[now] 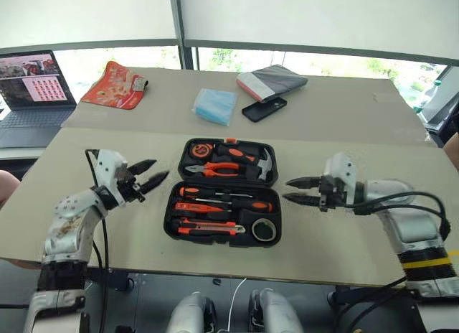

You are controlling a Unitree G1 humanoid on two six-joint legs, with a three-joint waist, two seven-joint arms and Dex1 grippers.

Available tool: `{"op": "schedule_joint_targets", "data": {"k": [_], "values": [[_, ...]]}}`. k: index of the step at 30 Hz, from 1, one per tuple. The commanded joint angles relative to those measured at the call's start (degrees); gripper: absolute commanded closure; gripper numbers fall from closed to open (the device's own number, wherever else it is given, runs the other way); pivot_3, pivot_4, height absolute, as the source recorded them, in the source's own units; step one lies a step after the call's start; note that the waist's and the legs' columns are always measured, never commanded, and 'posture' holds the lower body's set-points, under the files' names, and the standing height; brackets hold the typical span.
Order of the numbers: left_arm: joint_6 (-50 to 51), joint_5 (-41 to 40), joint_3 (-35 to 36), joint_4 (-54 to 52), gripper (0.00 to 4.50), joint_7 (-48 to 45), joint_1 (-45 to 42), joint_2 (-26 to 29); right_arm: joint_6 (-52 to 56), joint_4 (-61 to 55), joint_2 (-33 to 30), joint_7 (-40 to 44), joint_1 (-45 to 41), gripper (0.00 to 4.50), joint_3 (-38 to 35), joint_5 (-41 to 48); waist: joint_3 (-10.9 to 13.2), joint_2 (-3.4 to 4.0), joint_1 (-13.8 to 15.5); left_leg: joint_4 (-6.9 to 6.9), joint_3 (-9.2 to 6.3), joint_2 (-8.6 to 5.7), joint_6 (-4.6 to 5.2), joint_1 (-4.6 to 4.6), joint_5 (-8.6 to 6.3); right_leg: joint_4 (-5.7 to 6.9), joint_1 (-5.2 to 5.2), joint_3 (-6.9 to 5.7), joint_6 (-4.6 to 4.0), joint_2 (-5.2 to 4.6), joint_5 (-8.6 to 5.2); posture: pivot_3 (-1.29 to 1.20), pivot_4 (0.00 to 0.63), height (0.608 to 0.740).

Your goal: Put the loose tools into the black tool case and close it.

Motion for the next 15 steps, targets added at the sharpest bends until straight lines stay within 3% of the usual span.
{"op": "schedule_joint_targets", "data": {"k": [1,4,11,15], "values": [[1.46,3.28,-2.63,1.25,3.61,0.75,-1.94,0.77,-6.54,2.87,1.62,-3.17,-2.13,4.36,1.35,-4.22,0.0,0.0,-0.26,-0.01,0.11,0.01,-0.03,0.02,0.03,0.0,-0.02,0.03,-0.02,0.1,0.0,0.0,0.15,0.74],[1.3,6.92,-5.72,3.59,4.45,0.63,-4.19,1.39,-3.98,3.13,4.64,-3.81,-2.86,4.5,2.34,-3.29,0.0,0.0,-0.65,-0.07,0.25,0.04,-0.11,0.09,0.08,-0.02,-0.03,0.03,-0.03,0.21,0.0,0.0,0.15,0.74],[-1.89,7.25,-9.77,2.36,4.45,-5.6,-6.38,-0.23,-3.17,0.81,6.45,-2.61,-2.43,4.5,3.23,-2.82,0.0,0.01,-0.52,-0.15,0.31,0.07,-0.2,0.19,0.11,0.04,-0.03,0.17,-0.06,0.13,0.01,0.0,0.15,0.74],[1.1,4.52,-12.35,-2.78,4.45,-12.92,-3.82,-0.01,3.1,-5.36,4.97,2.1,0.9,4.5,4.57,0.81,0.0,0.01,0.1,-0.15,0.3,0.04,-0.17,0.17,0.09,0.02,-0.02,0.16,-0.09,0.0,0.02,0.0,0.15,0.74]]}}
